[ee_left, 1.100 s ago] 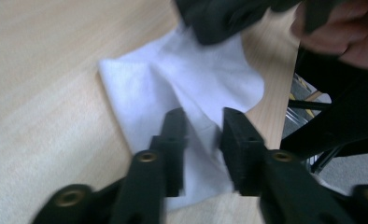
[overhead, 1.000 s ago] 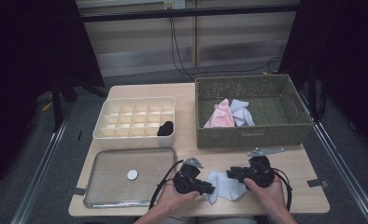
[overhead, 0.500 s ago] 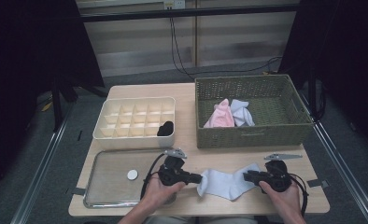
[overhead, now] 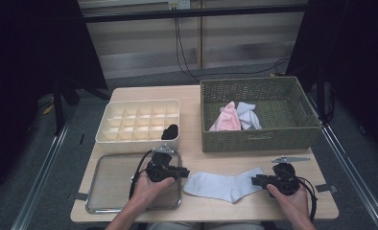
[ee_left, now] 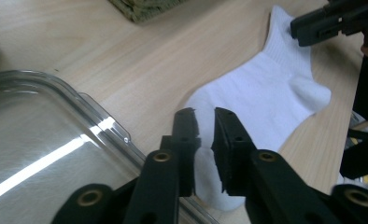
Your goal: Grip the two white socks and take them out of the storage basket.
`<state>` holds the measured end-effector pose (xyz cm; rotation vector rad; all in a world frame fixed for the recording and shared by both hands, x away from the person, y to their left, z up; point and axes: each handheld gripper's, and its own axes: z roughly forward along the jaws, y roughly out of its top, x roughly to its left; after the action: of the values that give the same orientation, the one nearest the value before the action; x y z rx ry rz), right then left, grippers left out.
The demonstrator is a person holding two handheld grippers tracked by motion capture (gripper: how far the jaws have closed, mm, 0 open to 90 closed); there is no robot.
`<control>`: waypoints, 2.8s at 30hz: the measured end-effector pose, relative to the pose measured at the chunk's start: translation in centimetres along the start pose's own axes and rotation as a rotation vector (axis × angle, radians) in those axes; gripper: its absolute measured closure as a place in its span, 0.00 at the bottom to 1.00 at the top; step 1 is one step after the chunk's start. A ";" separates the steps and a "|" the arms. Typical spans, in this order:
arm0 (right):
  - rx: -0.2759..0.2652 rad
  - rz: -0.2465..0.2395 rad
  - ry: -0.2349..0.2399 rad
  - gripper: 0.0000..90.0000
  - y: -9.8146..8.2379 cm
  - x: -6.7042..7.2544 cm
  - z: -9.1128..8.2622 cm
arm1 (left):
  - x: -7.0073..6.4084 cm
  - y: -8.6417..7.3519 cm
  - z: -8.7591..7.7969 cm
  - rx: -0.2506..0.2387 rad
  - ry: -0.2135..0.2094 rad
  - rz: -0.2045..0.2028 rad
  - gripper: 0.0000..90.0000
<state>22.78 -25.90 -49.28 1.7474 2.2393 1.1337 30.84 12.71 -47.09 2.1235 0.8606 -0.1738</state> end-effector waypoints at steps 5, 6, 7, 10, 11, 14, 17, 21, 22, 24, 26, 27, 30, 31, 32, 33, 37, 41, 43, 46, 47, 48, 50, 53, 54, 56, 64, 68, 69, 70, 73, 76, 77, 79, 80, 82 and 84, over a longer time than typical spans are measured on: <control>-0.008 0.006 -0.005 0.76 0.1 -0.2 -0.2 | -1.2 0.0 0.5 0.023 -0.054 0.055 0.95; -0.012 0.006 -0.002 0.76 0.1 -0.2 -0.2 | -1.4 -0.1 0.8 0.045 -0.033 0.070 0.95; -0.017 0.001 0.006 0.76 0.1 -0.1 -0.2 | -1.5 -0.2 1.3 0.060 -0.039 0.072 0.96; -0.016 -0.007 0.009 0.76 0.1 0.0 -0.2 | -1.2 -0.8 2.3 0.105 -0.039 0.064 0.96; -0.014 -0.009 0.009 0.76 0.1 0.0 -0.1 | -1.2 -0.9 2.5 0.115 -0.041 0.066 0.96; -0.007 -0.003 0.001 0.76 0.0 -0.1 -0.1 | -1.4 -1.4 3.3 0.133 -0.051 0.065 0.96; -0.005 0.000 -0.010 0.77 0.0 -0.3 -0.2 | -1.6 -1.4 3.4 0.128 -0.049 0.068 0.96; 0.000 0.004 -0.044 0.84 -0.2 -0.8 -0.5 | -1.4 -1.4 3.3 0.125 -0.043 0.055 0.95; 0.001 0.015 -0.049 0.85 -0.3 -1.0 -0.7 | -1.4 -1.4 3.2 0.126 -0.046 0.057 0.93; -0.005 0.021 -0.063 0.87 -0.5 -1.1 -0.8 | -1.4 -1.4 2.8 0.116 -0.044 0.061 0.91; -0.002 0.005 -0.075 0.87 -0.5 -1.1 -0.9 | -1.3 -1.3 2.4 0.086 -0.057 0.046 0.91; 0.002 0.006 -0.076 0.87 -0.5 -1.0 -0.9 | -1.2 -1.3 2.1 0.066 -0.067 0.038 0.91; 0.004 0.007 -0.067 0.85 -0.4 -1.1 -0.9 | -1.3 -1.2 2.1 0.059 -0.062 0.046 0.93; 0.004 0.009 -0.063 0.84 -0.4 -1.1 -0.9 | -1.2 -1.2 2.2 0.070 -0.054 0.051 0.94; 0.002 0.009 -0.057 0.83 -0.4 -1.1 -0.9 | -1.2 -1.3 2.3 0.076 -0.035 0.061 0.95; 0.001 0.006 -0.059 0.83 -0.4 -1.0 -0.9 | -1.2 -1.3 2.5 0.082 -0.028 0.059 0.96; 0.005 0.009 -0.066 0.86 -0.4 -1.1 -0.9 | -1.1 -1.4 3.4 0.118 -0.049 0.073 1.00; 0.003 0.006 -0.092 0.87 -0.4 -1.3 -1.0 | -1.1 -1.3 3.6 0.109 -0.053 0.073 1.00; 0.004 0.016 -0.092 0.88 -0.4 -1.4 -1.1 | -1.3 -1.3 3.7 0.105 -0.036 0.080 1.00; -0.002 0.023 -0.085 0.87 -0.4 -1.5 -1.1 | -1.1 -1.2 3.7 0.097 -0.037 0.061 1.00; -0.003 0.025 -0.079 0.86 -0.3 -1.6 -1.1 | -1.0 -1.1 3.7 0.094 -0.040 0.059 0.99; -0.006 0.022 -0.074 0.85 -0.3 -1.6 -1.1 | -1.0 -1.1 3.7 0.091 -0.047 0.045 0.96; -0.017 0.026 -0.052 0.84 -0.2 -1.6 -1.2 | -1.2 -1.0 3.7 0.082 -0.044 0.048 0.92; -0.045 -0.001 -0.020 0.85 0.1 -1.3 -1.5 | -1.6 -0.8 3.4 0.051 -0.051 0.067 0.87; -0.057 0.003 -0.008 0.84 0.2 -1.2 -1.7 | -1.7 -0.6 3.0 0.035 -0.050 0.061 0.87; -0.072 -0.004 0.009 0.85 0.5 -0.8 -1.9 | -1.7 -0.3 2.3 0.011 -0.049 0.063 0.85; -0.156 -0.056 0.066 0.82 2.0 0.1 -3.8 | -0.6 -0.6 -2.1 -0.067 -0.040 0.061 0.79; -0.167 -0.079 0.082 0.81 3.1 0.6 -4.0 | -0.6 -1.3 -3.2 -0.075 -0.014 0.067 0.77; -0.174 -0.087 0.083 0.80 3.6 0.9 -4.1 | -0.6 -1.8 -3.9 -0.083 -0.003 0.065 0.75; -0.180 -0.093 0.089 0.80 3.9 1.1 -4.1 | -0.5 -2.1 -4.2 -0.085 0.000 0.062 0.74; -0.199 -0.124 0.097 0.80 5.7 1.9 -4.4 | -0.1 -3.3 -5.1 -0.107 -0.028 -0.002 0.71; -0.222 -0.146 0.111 0.79 7.4 2.3 -5.0 | 0.0 -4.2 -6.1 -0.107 0.042 0.013 0.67; -0.222 -0.152 0.111 0.79 7.8 2.4 -5.1 | 0.1 -4.4 -6.4 -0.122 0.047 0.012 0.66; -0.237 -0.162 0.111 0.79 8.9 2.4 -5.4 | 0.2 -4.9 -7.0 -0.139 0.078 0.010 0.61; -0.234 -0.165 0.108 0.78 9.5 2.3 -5.5 | 0.4 -5.1 -7.2 -0.143 0.083 0.004 0.58; -0.240 -0.166 0.101 0.77 10.8 2.1 -5.7 | 0.6 -5.4 -7.3 -0.143 0.079 -0.006 0.52; -0.236 -0.171 0.098 0.74 12.2 1.7 -5.5 | 0.5 -5.2 -7.5 -0.152 0.072 -0.005 0.48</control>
<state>29.37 -26.30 -37.47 1.4121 2.1528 1.4052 26.70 20.75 -45.79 1.9963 0.8923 -0.0336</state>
